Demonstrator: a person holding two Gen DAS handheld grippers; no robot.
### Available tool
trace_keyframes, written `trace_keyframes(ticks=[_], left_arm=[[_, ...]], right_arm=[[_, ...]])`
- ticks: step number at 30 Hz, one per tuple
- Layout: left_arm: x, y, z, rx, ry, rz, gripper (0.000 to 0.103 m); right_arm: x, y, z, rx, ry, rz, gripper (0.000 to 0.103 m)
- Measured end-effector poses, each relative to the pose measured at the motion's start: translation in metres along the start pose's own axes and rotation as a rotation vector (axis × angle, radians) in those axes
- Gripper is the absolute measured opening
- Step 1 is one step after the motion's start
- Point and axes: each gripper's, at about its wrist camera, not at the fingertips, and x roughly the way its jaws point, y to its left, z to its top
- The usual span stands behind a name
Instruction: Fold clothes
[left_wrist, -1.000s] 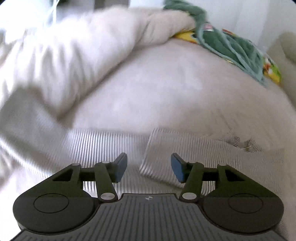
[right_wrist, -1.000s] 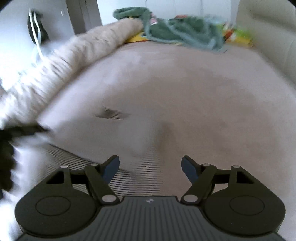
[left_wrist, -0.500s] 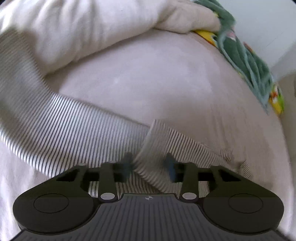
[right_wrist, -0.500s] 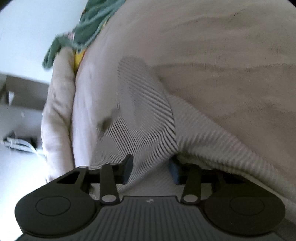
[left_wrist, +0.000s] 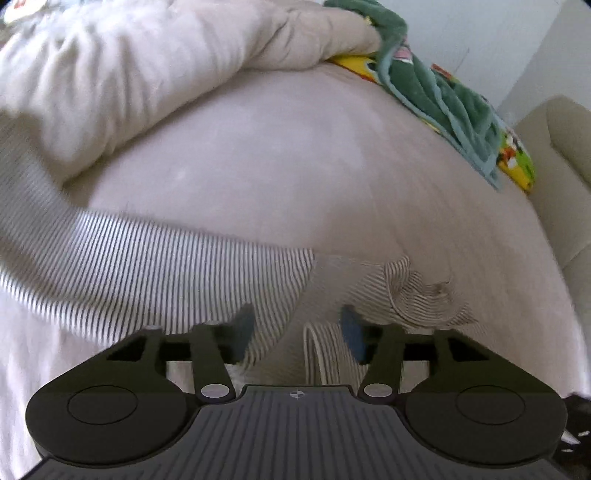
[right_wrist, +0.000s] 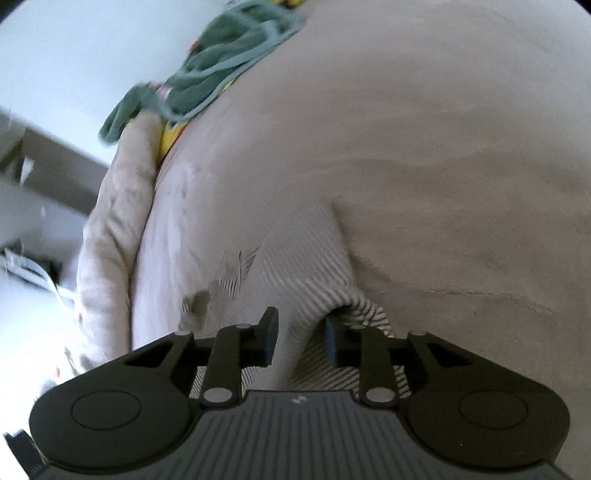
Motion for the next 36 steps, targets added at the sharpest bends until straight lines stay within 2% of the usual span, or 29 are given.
trace_keyframes(ticks=[5,6,9,10,12,14,15,17,18,20,22,23,24,25,26,27,28,31,34,36], left_arm=[[0.003,0.012,-0.028,-0.208,0.21,-0.167,0.065],[0.006,0.009,-0.033,-0.229,0.225,-0.18,0.073],[0.012,-0.002,-0.044,-0.265,0.255,-0.196,0.074],[0.014,-0.006,-0.047,-0.276,0.263,-0.2,0.074],[0.003,-0.015,-0.05,-0.277,0.246,-0.225,0.073],[-0.013,-0.026,-0.052,-0.232,0.213,-0.273,0.076],[-0.019,-0.029,-0.055,-0.222,0.208,-0.301,0.081],[-0.011,-0.034,-0.061,-0.252,0.228,-0.367,0.088],[-0.004,-0.033,-0.065,-0.262,0.24,-0.374,0.088],[0.012,-0.027,-0.067,-0.225,0.24,-0.243,0.083],[0.015,-0.009,-0.067,-0.185,0.205,-0.105,0.07],[0.014,0.003,-0.068,-0.203,0.204,-0.102,0.061],[0.011,0.012,-0.066,-0.239,0.209,-0.119,0.062],[0.007,0.019,-0.064,-0.274,0.213,-0.13,0.065],[0.004,0.017,-0.063,-0.277,0.21,-0.149,0.079],[0.002,0.011,-0.062,-0.265,0.205,-0.172,0.087],[0.0,0.005,-0.062,-0.252,0.199,-0.194,0.089],[0.022,-0.014,-0.075,-0.334,0.276,-0.262,0.091],[0.048,-0.027,-0.087,-0.392,0.283,-0.199,0.089],[0.055,-0.028,-0.087,-0.458,0.226,-0.165,0.088]], right_arm=[[-0.008,-0.001,-0.014,-0.087,0.032,-0.035,0.03],[-0.012,-0.001,-0.016,-0.107,0.031,-0.043,0.03],[-0.026,0.006,-0.016,-0.221,0.028,-0.066,0.03],[-0.032,0.01,-0.015,-0.279,0.024,-0.075,0.03],[-0.047,0.029,-0.018,-0.506,-0.002,-0.117,0.032],[-0.054,0.044,-0.026,-0.755,-0.039,-0.179,0.042],[-0.055,0.051,-0.032,-0.881,-0.056,-0.215,0.045],[-0.045,0.053,-0.037,-0.979,-0.04,-0.241,0.045],[-0.04,0.054,-0.039,-1.022,-0.03,-0.253,0.045],[-0.029,0.055,-0.042,-1.08,-0.01,-0.264,0.045],[-0.024,0.056,-0.043,-1.093,-0.012,-0.262,0.045],[-0.023,0.056,-0.043,-1.094,-0.013,-0.258,0.045],[-0.023,0.055,-0.044,-1.095,-0.015,-0.253,0.045],[-0.022,0.054,-0.044,-1.097,-0.013,-0.248,0.045],[-0.02,0.052,-0.045,-1.107,-0.01,-0.249,0.045],[-0.018,0.051,-0.046,-1.125,-0.007,-0.253,0.045],[-0.016,0.05,-0.048,-1.154,-0.007,-0.259,0.045],[-0.012,0.049,-0.053,-1.245,-0.008,-0.272,0.045],[-0.008,0.05,-0.05,-1.282,-0.027,-0.274,0.045],[-0.003,0.052,-0.047,-1.283,-0.036,-0.265,0.045]])
